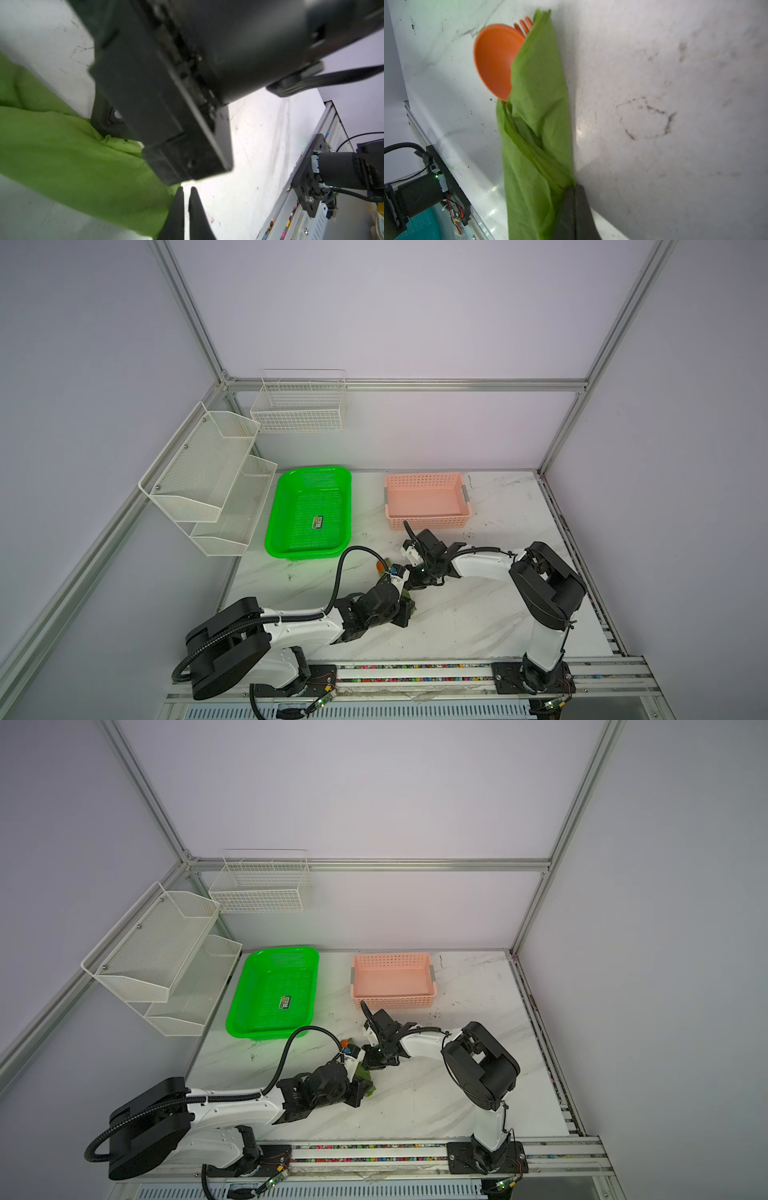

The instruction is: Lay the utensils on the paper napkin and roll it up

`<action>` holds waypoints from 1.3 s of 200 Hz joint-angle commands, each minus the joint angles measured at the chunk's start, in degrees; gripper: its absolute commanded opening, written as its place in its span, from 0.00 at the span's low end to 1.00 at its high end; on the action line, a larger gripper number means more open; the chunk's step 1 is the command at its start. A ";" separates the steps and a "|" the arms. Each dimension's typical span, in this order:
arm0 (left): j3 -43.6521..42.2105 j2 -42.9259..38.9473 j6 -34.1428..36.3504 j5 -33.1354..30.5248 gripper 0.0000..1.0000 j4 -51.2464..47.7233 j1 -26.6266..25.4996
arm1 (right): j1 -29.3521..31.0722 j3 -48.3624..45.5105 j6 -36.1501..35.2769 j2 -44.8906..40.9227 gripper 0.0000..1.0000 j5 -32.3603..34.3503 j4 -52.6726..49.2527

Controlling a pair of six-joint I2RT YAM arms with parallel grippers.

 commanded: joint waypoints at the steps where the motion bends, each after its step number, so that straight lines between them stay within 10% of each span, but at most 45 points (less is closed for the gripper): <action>1: 0.16 0.78 -1.08 -1.71 0.09 1.84 -0.17 | 0.56 -0.55 0.48 1.46 0.00 1.99 -4.40; 260: -9.30 3.09 -17.86 -5.49 0.07 -10.08 -0.22 | 0.49 2.57 -0.68 -0.21 0.06 4.59 -8.23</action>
